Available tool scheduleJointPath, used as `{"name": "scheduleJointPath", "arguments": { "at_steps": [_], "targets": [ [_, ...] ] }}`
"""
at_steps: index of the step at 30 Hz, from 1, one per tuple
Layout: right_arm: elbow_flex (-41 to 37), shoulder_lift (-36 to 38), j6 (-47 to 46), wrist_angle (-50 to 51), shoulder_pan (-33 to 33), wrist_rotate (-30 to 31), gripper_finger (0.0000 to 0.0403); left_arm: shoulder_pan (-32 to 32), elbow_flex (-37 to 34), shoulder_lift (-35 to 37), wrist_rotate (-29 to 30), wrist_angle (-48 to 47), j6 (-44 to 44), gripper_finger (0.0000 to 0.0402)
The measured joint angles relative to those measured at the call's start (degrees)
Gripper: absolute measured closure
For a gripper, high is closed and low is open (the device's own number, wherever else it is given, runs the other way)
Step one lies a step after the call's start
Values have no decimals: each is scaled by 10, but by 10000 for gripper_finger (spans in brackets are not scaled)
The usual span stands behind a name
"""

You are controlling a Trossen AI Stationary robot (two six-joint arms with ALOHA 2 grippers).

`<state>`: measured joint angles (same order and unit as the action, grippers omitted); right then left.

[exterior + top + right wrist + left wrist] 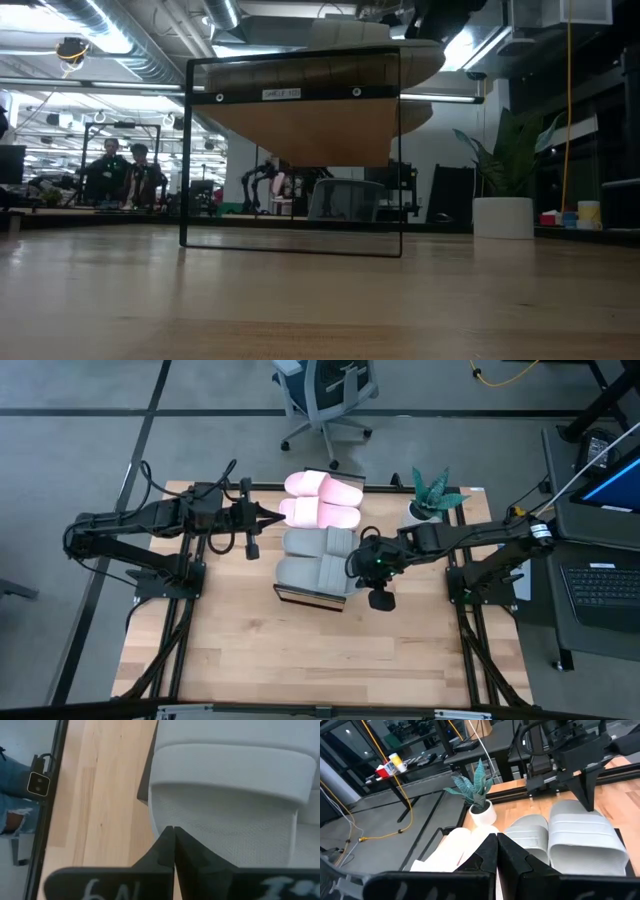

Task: Pick and place slides into the shelf
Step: Put the gray slipper on the shelf

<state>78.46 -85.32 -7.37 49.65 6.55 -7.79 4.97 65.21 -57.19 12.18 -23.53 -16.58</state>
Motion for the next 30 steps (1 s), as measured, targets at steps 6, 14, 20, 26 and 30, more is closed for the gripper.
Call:
{"name": "scheduleJointPath", "arguments": {
  "at_steps": [6,14,20,26,30],
  "targets": [
    [0,0,-12,-7,1,0,398,0,0,0,0,0,0,400],
    [10,1,3,-22,2,40,398,0,0,0,-1,0,0,400],
    [53,1,57,12,5,130,399,0,0,0,-1,0,0,399],
    [63,1,67,50,-6,154,387,0,0,0,-1,0,0,399],
    [63,1,77,42,-12,159,372,0,0,0,-1,0,0,399]
  ]
}}
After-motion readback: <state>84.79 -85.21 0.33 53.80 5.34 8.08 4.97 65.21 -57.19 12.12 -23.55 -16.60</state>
